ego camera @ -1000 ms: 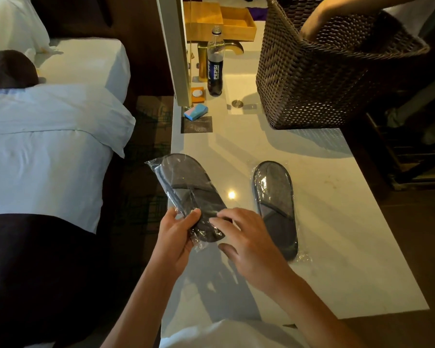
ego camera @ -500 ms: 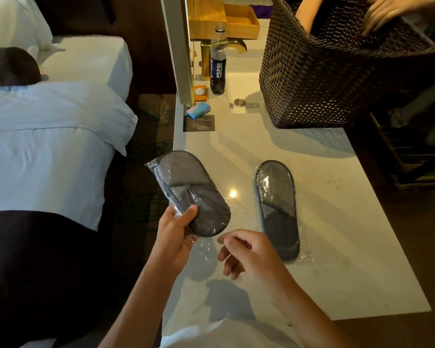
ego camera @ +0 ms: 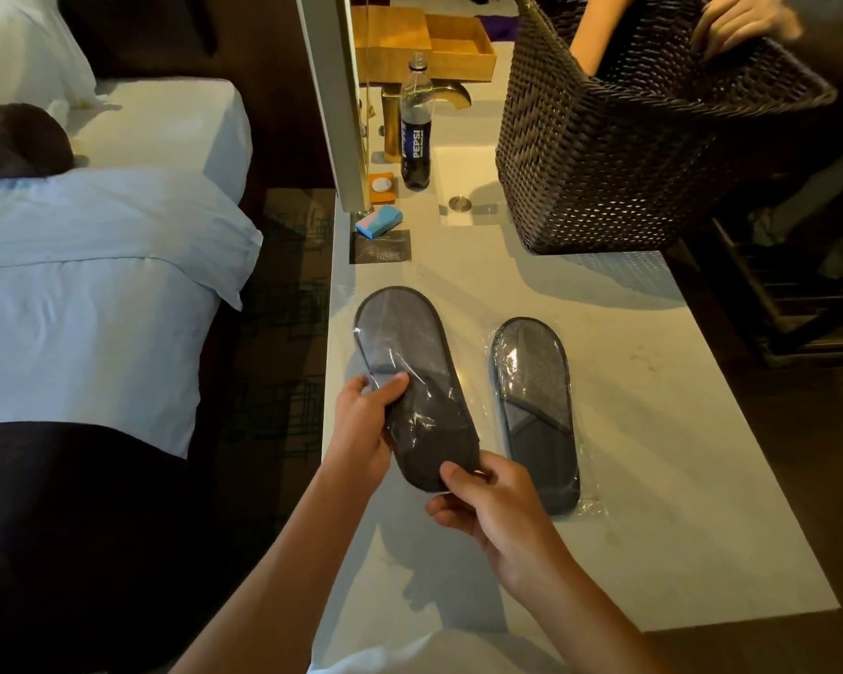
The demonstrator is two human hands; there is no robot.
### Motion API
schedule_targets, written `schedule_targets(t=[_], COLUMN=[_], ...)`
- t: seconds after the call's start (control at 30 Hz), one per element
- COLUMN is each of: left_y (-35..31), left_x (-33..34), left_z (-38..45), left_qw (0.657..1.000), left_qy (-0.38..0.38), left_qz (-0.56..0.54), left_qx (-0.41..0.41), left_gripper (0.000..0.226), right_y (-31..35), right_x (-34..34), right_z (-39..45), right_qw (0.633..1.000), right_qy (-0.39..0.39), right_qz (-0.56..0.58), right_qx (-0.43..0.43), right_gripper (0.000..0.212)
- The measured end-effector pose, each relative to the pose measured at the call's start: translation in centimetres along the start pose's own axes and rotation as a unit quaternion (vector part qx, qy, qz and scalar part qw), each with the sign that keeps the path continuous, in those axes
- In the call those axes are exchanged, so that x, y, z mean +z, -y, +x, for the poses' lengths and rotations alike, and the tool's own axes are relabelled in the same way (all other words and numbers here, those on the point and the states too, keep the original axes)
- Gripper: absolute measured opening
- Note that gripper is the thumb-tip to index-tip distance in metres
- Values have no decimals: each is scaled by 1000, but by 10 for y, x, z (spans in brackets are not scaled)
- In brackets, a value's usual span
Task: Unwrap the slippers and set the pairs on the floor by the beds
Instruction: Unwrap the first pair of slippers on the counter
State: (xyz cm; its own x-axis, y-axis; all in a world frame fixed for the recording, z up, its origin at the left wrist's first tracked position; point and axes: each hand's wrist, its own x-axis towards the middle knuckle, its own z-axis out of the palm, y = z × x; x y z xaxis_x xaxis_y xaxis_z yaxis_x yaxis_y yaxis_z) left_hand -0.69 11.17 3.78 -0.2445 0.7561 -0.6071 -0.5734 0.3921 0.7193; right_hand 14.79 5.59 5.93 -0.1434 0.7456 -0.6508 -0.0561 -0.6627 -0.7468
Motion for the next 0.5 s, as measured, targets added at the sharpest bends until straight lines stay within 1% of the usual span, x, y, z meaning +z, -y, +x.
schedule_targets(t=[0.1,0.27,0.33,0.43,0.47,0.5], left_y=[-9,-28,-38,-46,-46,-47], left_x=[14,27,29,30,32,33], left_z=[22,67,86,109,115,118], left_qw=[1000,999,998,997,997,997], left_qy=[-10,-23,-19,9,15,16], left_qz=[5,35,43,64,71,77], left_qx=[6,31,42,33,29,25], left_gripper=[33,24,18,15,12,8], right_y=[-7,-24,-30,-28,-26,-20], right_x=[-10,-28,-34,-34,-33,-31], right_z=[1,2,3,12,18,25], right_qw=[999,997,996,996,996,996], right_qy=[-5,11,28,52,50,44], right_qz=[32,66,73,45,39,43], right_qx=[26,37,52,59,57,59], right_gripper=[17,24,34,51,59,62])
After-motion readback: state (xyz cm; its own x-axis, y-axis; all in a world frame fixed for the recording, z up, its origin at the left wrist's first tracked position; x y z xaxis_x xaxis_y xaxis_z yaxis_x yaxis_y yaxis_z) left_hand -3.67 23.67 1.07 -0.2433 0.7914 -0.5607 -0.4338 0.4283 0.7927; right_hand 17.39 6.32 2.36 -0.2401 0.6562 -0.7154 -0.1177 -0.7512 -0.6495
